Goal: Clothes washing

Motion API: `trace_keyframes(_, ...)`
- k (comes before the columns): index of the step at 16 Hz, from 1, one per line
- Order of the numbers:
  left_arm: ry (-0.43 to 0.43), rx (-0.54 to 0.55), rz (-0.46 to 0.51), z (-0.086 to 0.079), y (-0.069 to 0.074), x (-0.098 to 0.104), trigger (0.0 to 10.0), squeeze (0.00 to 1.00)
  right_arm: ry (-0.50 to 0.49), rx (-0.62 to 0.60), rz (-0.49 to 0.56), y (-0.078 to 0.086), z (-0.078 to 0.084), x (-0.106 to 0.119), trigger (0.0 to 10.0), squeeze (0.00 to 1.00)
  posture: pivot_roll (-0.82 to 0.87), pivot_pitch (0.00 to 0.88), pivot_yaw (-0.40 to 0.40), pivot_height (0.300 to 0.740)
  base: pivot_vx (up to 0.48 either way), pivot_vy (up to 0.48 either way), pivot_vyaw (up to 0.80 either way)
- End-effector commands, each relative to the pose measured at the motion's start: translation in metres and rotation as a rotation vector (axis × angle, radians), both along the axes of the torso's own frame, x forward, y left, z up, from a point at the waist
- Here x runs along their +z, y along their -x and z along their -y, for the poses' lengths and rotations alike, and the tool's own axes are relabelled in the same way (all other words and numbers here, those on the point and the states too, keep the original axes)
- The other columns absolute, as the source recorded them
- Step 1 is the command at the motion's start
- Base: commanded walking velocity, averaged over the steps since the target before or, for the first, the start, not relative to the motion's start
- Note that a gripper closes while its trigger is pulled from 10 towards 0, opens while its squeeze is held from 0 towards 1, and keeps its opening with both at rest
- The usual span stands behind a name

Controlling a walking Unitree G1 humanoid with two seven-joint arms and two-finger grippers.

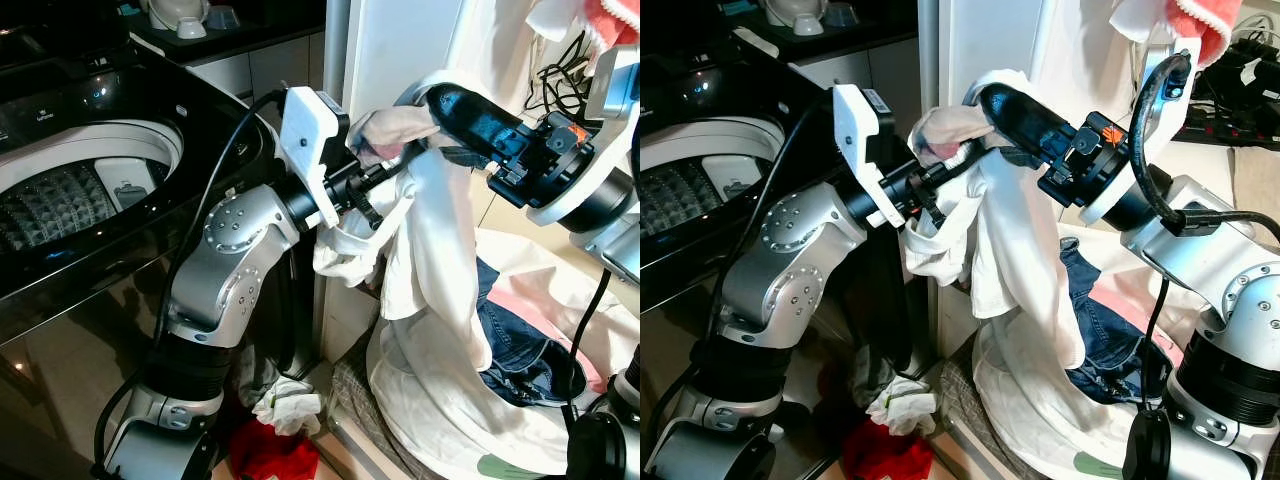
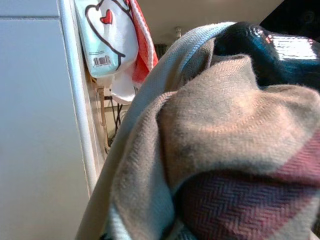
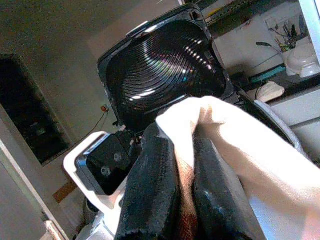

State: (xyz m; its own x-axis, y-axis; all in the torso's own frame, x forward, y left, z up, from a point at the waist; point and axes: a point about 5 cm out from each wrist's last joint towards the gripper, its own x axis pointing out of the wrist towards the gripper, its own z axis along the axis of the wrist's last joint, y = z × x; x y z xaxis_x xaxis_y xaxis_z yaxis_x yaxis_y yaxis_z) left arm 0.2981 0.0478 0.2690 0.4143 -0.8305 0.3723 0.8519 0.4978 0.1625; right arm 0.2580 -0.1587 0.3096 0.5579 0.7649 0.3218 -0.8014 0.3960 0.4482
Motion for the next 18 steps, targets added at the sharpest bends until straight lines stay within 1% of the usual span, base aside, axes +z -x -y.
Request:
trace_keyframes(1, 0.021, -0.011, 0.024, 0.0, 0.0, 0.006, 0.0, 0.0, 0.008, 0.003, 0.007, 0.003, 0.0, 0.001, 0.0, 0.0, -0.06, 0.0, -0.029, 0.74, 0.0, 0.0, 0.0)
trace_keyframes(4, 0.032, -0.01, 0.034, -0.002, -0.001, 0.008, 0.0, 0.0, 0.022, -0.007, 0.02, 0.004, -0.001, 0.001, 0.0, 0.0, -0.06, 0.0, -0.026, 0.74, 0.0, 0.0, 0.0)
trace_keyframes(5, 0.033, -0.014, 0.038, -0.002, 0.0, 0.009, 0.0, 0.0, 0.029, -0.009, 0.027, 0.004, -0.001, 0.001, 1.1, 0.0, -0.06, 0.0, -0.026, 0.74, 0.0, 0.0, 0.0)
trace_keyframes(6, 0.036, 0.002, 0.043, -0.004, -0.003, 0.011, 0.0, 0.0, 0.056, -0.03, 0.055, 0.004, -0.001, 0.002, 9.1, 0.0, -0.06, 0.0, -0.026, 0.74, 0.0, 0.0, 0.0)
trace_keyframes(7, 0.005, 0.179, 0.099, -0.026, -0.025, 0.024, 0.0, 0.0, 0.035, -0.022, 0.068, 0.004, -0.002, 0.002, 10.0, 1.0, -0.05, 0.0, -0.026, 0.74, 0.0, 0.0, 0.0)
trace_keyframes(8, -0.032, 0.326, 0.163, -0.049, -0.044, 0.041, 0.0, 0.0, 0.054, -0.047, 0.07, 0.003, -0.001, 0.002, 10.0, 1.0, -0.04, 0.0, -0.024, 0.74, 0.0, 0.0, 0.0)
trace_keyframes(9, -0.075, 0.477, 0.24, -0.073, -0.058, 0.063, 0.0, 0.0, 0.068, -0.066, 0.071, 0.002, -0.001, 0.001, 10.0, 0.95, -0.05, 0.0, -0.016, 0.74, 0.0, 0.0, 0.0)
trace_keyframes(10, -0.134, 0.633, 0.344, -0.098, -0.066, 0.09, 0.0, 0.0, 0.093, -0.085, 0.08, 0.002, -0.002, 0.0, 10.0, 0.0, -0.05, 0.0, -0.009, 0.74, 0.0, 0.0, 0.0)
trace_keyframes(11, -0.235, 0.875, 0.516, -0.134, -0.067, 0.135, 0.0, 0.0, 0.125, -0.098, 0.087, 0.004, -0.003, -0.003, 10.0, 0.0, -0.05, 0.0, -0.001, 0.74, 0.0, 0.0, 0.0)
trace_keyframes(12, -0.279, 0.95, 0.569, -0.144, -0.065, 0.148, 0.0, 0.0, 0.134, -0.101, 0.091, 0.005, -0.004, -0.004, 10.0, 0.0, -0.05, 0.0, 0.004, 0.74, 0.0, 0.0, 0.0)
trace_keyframes(13, -0.431, 1.109, 0.646, -0.162, -0.066, 0.165, 0.0, 0.0, 0.138, -0.103, 0.098, 0.005, -0.005, -0.005, 10.0, 0.0, -0.04, 0.0, 0.009, 0.74, 0.0, 0.0, 0.0)
trace_keyframes(14, -0.623, 1.209, 0.607, -0.178, -0.078, 0.156, 0.0, 0.0, 0.154, -0.104, 0.101, 0.006, -0.007, -0.009, 10.0, 0.0, -0.04, 0.0, 0.018, 0.74, 0.0, 0.0, 0.0)
trace_keyframes(15, -0.678, 1.248, 0.588, -0.184, -0.082, 0.148, 0.0, 0.0, 0.169, -0.107, 0.098, 0.007, -0.008, -0.012, 10.0, 0.0, -0.04, 0.0, 0.019, 0.74, 0.0, 0.0, 0.0)
trace_keyframes(16, -0.772, 1.29, 0.492, -0.194, -0.093, 0.126, 0.0, 0.0, 0.192, -0.11, 0.086, 0.006, -0.012, -0.018, 10.0, 0.0, -0.04, 0.0, 0.019, 0.74, 0.0, 0.0, 0.0)
trace_keyframes(17, -0.837, 1.301, 0.408, -0.201, -0.099, 0.107, 10.0, 0.0, 0.213, -0.109, 0.079, 0.006, -0.015, -0.022, 10.0, 0.0, -0.04, 0.0, 0.017, 0.74, 0.0, 0.0, 0.0)
trace_keyframes(18, -0.881, 1.305, 0.351, -0.205, -0.103, 0.094, 10.0, 0.0, 0.227, -0.107, 0.075, 0.007, -0.017, -0.025, 10.0, 0.0, -0.04, 0.0, 0.018, 0.74, 0.0, 0.0, 0.0)
